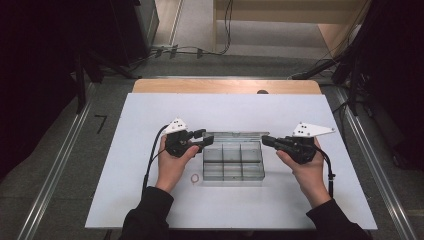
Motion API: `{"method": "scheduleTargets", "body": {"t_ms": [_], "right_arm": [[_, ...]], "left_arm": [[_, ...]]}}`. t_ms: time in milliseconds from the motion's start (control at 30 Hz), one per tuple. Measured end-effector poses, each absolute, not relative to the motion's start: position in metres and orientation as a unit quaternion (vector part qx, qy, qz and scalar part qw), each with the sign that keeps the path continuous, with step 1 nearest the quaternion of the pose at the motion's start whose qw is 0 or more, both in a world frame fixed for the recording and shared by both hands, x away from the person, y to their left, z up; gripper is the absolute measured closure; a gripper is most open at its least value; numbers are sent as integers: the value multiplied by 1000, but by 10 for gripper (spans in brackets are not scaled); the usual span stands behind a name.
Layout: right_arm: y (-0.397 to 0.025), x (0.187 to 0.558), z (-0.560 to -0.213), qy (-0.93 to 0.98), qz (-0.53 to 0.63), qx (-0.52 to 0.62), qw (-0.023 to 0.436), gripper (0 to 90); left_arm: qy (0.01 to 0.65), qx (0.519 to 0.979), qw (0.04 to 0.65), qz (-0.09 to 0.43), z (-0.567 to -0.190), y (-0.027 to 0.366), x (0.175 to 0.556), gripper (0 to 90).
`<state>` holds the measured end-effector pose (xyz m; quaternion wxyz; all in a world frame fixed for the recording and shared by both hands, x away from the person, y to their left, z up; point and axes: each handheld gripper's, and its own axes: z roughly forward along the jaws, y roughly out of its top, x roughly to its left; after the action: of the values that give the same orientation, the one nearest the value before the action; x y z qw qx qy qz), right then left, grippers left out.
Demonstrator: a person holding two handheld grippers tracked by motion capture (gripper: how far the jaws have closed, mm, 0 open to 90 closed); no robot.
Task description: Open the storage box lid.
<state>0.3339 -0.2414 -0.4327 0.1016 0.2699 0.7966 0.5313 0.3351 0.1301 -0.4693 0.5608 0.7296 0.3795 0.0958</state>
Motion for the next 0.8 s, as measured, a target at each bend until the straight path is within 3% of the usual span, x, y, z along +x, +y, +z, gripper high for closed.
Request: {"method": "scheduleTargets", "body": {"t_ms": [300, 400, 800], "right_arm": [[-249, 333, -434, 790, 546, 260, 102, 875], [-255, 331, -438, 785, 556, 252, 103, 824], [-255, 350, -452, 765, 564, 294, 102, 367]], "left_arm": [[376, 730, 563, 91, -468, 130, 339, 565], [377, 729, 565, 87, -468, 131, 339, 568], [384, 726, 565, 85, -469, 131, 344, 599]]}}
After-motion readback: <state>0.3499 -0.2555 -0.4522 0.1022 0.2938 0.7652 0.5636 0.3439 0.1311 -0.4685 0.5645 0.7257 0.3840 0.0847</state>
